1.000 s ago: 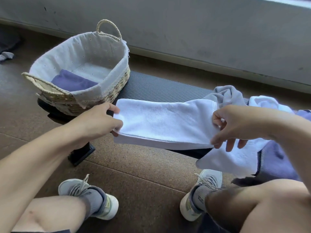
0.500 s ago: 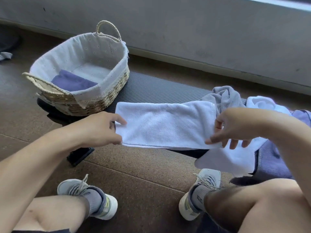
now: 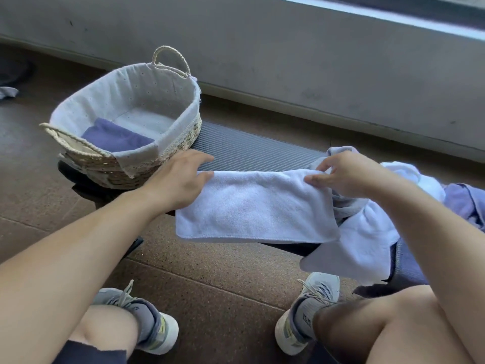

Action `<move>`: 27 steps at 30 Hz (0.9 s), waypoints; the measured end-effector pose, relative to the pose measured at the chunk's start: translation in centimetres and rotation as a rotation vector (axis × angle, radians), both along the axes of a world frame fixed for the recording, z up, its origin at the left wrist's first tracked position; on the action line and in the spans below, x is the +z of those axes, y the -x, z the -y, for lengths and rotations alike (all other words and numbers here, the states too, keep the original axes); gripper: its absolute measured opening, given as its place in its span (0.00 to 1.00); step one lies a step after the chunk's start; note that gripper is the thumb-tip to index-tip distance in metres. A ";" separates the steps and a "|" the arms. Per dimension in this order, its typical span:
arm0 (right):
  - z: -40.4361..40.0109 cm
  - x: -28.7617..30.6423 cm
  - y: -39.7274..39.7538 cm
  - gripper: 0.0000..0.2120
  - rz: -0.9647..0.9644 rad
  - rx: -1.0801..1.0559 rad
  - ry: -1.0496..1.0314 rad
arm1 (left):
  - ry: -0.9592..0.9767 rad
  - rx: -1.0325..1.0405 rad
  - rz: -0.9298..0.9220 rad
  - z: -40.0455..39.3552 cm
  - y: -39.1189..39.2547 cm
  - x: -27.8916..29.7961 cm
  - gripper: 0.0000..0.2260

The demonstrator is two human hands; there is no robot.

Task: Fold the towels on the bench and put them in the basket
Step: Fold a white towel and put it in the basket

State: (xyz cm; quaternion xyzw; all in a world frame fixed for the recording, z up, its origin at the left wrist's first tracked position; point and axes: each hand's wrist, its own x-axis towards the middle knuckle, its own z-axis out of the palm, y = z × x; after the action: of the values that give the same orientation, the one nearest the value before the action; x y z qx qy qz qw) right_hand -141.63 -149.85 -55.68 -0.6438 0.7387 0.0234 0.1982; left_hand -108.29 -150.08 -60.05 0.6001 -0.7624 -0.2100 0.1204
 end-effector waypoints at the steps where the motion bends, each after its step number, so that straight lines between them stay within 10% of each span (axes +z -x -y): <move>1: 0.1 -0.1 0.1 0.25 0.015 0.005 -0.013 | -0.031 -0.010 0.009 0.5 0.0 -0.4 0.20; 10: -1.0 0.4 0.2 0.20 0.444 -0.018 0.085 | -0.067 -0.019 0.070 2.1 -0.7 -0.7 0.09; 16: -1.1 0.7 1.9 0.12 0.849 -0.210 0.113 | -0.181 0.040 -0.246 1.8 -1.3 1.5 0.17; 27: -0.7 0.6 1.1 0.14 0.951 -0.336 0.174 | -0.554 0.232 -0.726 0.7 -0.8 3.7 0.19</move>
State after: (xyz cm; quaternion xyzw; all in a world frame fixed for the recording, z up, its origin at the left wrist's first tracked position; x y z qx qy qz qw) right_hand -142.73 -149.12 -55.04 -0.4696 0.6593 -0.3659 0.4593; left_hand -107.47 -150.79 -56.31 0.5785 -0.5144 -0.5869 0.2372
